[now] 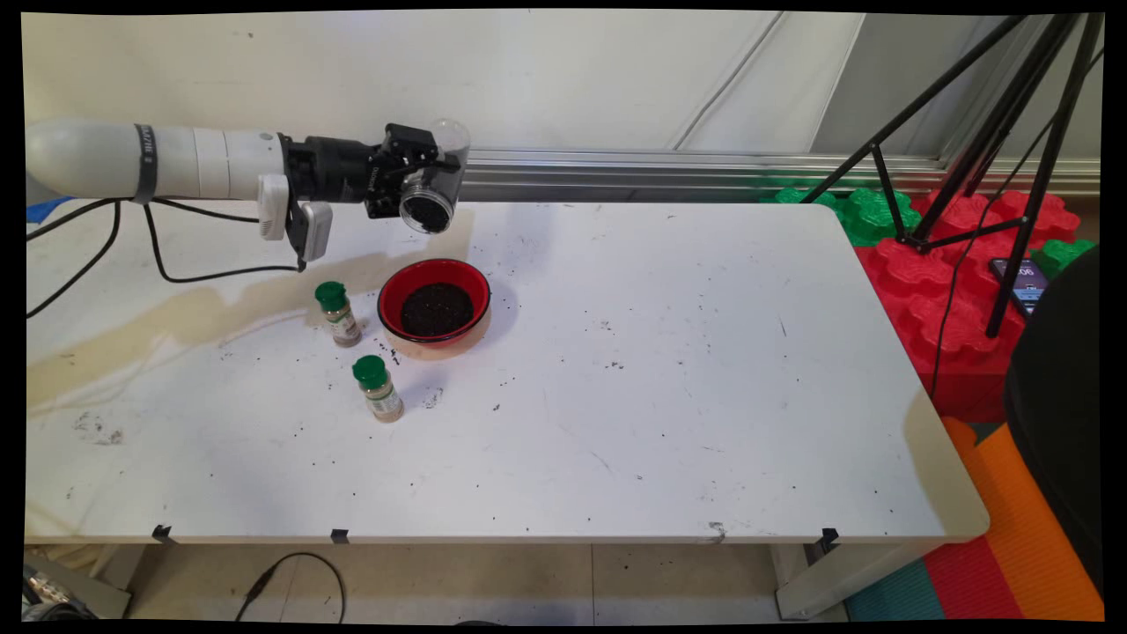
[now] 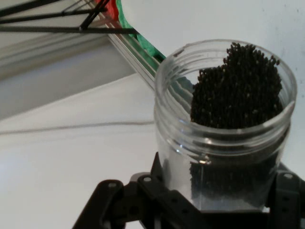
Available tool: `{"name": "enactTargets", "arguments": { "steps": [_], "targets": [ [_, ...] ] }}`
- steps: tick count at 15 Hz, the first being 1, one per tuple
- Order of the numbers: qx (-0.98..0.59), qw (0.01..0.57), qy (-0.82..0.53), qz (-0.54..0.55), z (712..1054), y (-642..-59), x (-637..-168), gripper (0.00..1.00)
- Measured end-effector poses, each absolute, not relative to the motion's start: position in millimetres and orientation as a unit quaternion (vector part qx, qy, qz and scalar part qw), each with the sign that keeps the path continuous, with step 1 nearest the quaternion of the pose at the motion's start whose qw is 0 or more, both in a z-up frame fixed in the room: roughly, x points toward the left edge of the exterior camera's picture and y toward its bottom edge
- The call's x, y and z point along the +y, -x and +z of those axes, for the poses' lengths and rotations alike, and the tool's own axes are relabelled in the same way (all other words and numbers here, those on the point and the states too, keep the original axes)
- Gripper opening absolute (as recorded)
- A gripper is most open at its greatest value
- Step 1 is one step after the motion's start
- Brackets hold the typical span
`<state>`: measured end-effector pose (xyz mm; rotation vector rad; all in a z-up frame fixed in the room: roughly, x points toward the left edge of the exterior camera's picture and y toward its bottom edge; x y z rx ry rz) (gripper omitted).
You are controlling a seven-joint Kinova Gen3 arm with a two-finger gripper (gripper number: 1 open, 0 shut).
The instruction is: Pour the black seasoning powder in the red bowl
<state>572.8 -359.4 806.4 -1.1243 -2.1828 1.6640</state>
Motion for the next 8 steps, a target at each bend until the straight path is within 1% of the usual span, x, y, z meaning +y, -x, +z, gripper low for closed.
{"name": "enactTargets", "arguments": {
  "steps": [8],
  "targets": [
    [-0.787,0.167,0.260,0.533,817.4,-570.6,-354.5,0.00]
  ]
}}
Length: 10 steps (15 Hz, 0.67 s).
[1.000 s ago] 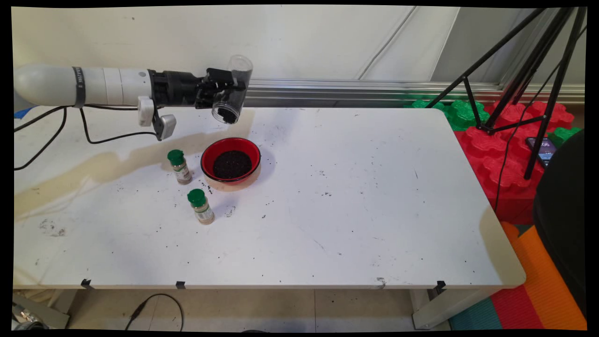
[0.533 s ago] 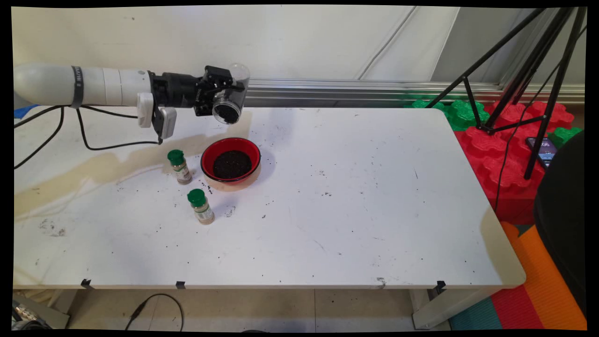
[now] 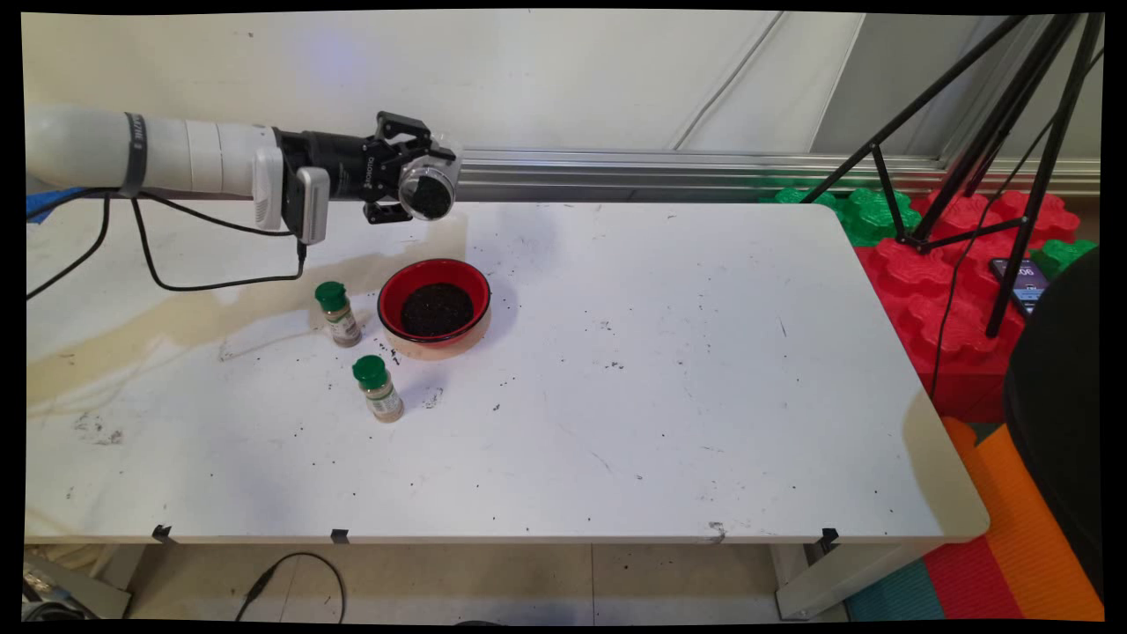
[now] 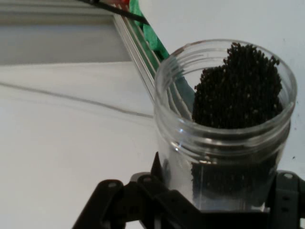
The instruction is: Pour the black seasoning powder in the red bowl
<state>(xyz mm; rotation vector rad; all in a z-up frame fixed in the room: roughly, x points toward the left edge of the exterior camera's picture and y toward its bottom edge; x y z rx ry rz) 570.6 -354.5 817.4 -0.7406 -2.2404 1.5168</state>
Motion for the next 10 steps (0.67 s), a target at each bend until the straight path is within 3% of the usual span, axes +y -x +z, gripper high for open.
{"name": "enactTargets", "arguments": {
  "steps": [10],
  "targets": [
    [-0.824,0.265,0.107,0.489,850.1,-561.8,-345.0,0.00]
  ]
}}
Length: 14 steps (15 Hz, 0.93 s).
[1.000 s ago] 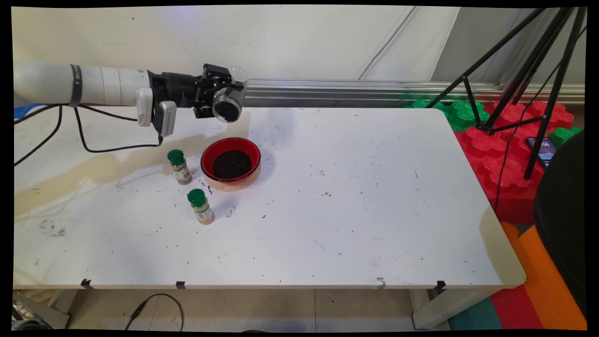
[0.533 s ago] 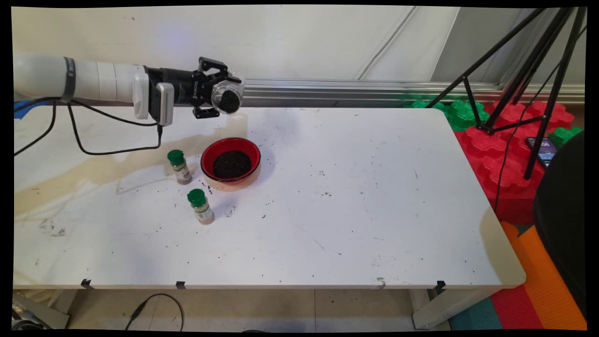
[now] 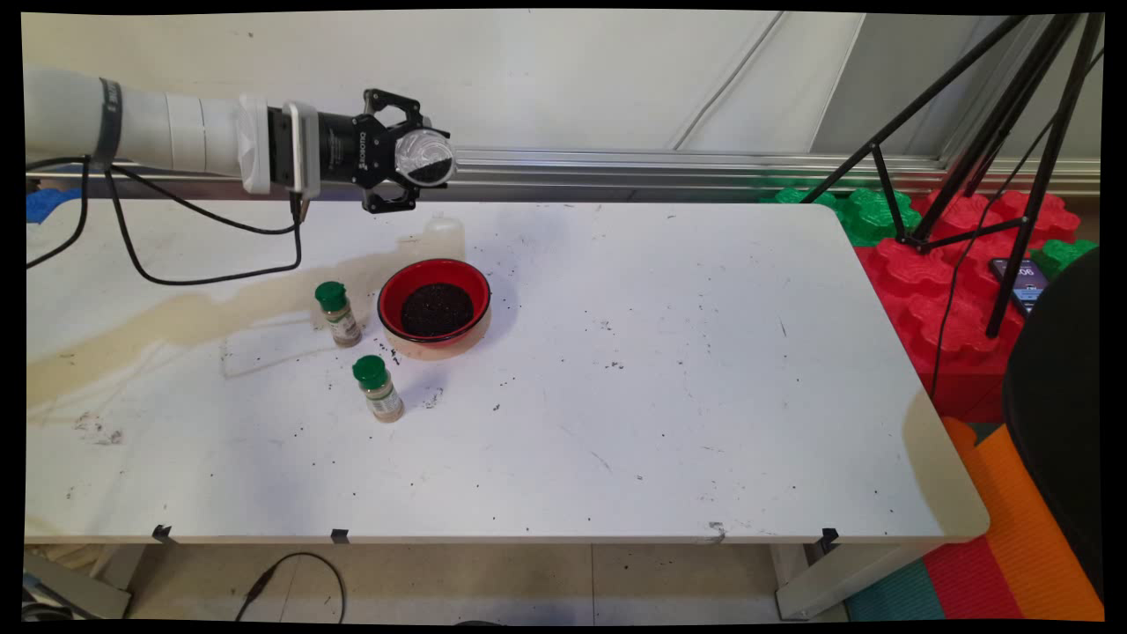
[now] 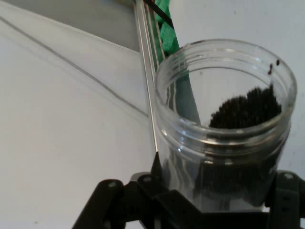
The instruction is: Pour the black seasoning powder in the red bowl
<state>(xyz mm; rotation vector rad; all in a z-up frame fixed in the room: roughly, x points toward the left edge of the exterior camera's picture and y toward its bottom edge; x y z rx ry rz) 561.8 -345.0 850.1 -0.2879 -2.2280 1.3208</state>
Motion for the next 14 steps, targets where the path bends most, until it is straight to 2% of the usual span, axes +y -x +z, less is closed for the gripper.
{"name": "enactTargets", "arguments": {
  "steps": [14],
  "targets": [
    [-0.837,0.381,-0.074,0.387,893.1,-526.7,-344.7,0.00]
  ]
}}
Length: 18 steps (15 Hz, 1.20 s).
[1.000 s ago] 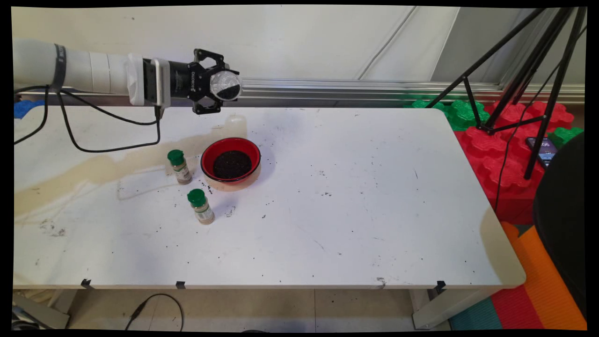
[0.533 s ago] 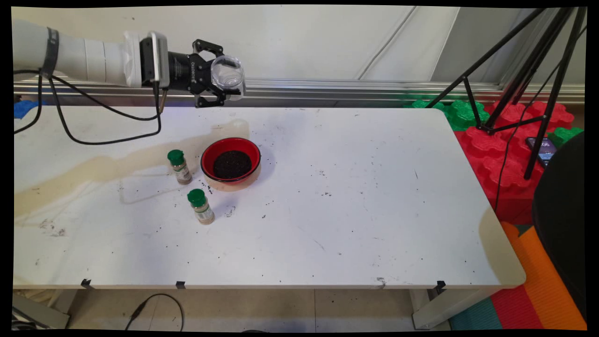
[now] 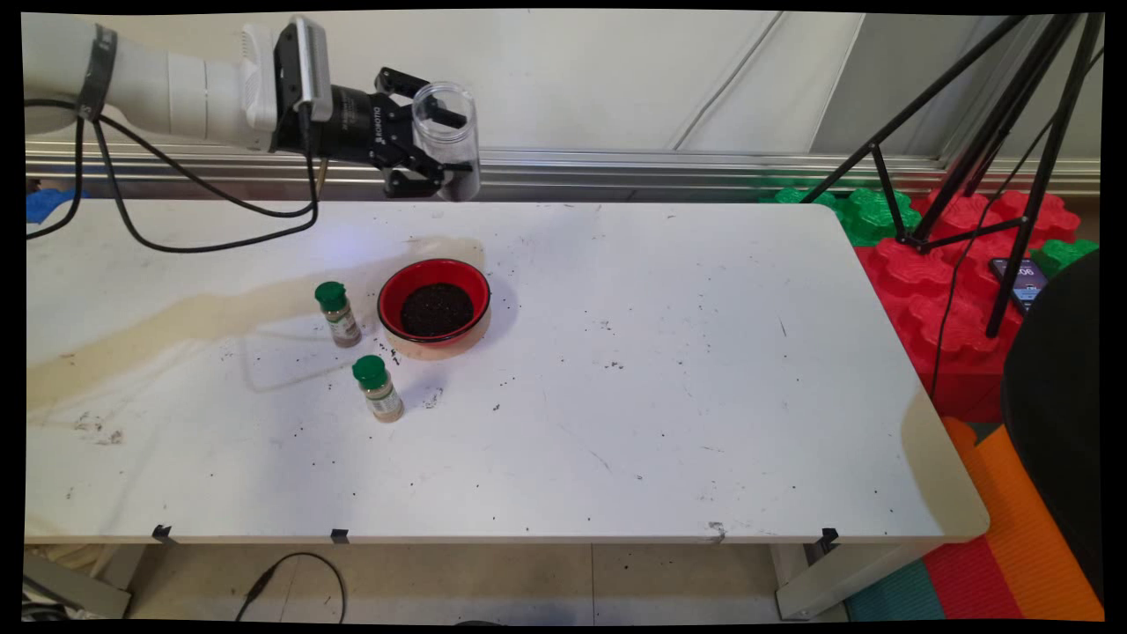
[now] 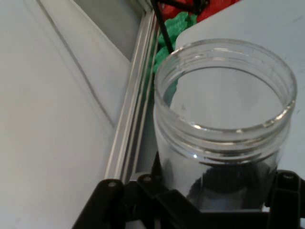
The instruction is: Pour the black seasoning powder in the red bowl, then place the picked object on the table
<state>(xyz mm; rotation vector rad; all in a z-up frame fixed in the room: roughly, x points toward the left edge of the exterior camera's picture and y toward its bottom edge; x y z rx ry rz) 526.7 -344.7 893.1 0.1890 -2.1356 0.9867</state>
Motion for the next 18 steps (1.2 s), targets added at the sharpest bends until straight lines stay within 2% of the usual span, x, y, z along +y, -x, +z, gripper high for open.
{"name": "enactTargets", "arguments": {
  "steps": [10,18],
  "targets": [
    [-0.825,0.451,-0.169,0.296,890.1,-474.5,-355.2,0.00],
    [-0.816,0.489,-0.176,0.251,853.4,-432.7,-366.1,0.00]
  ]
}}
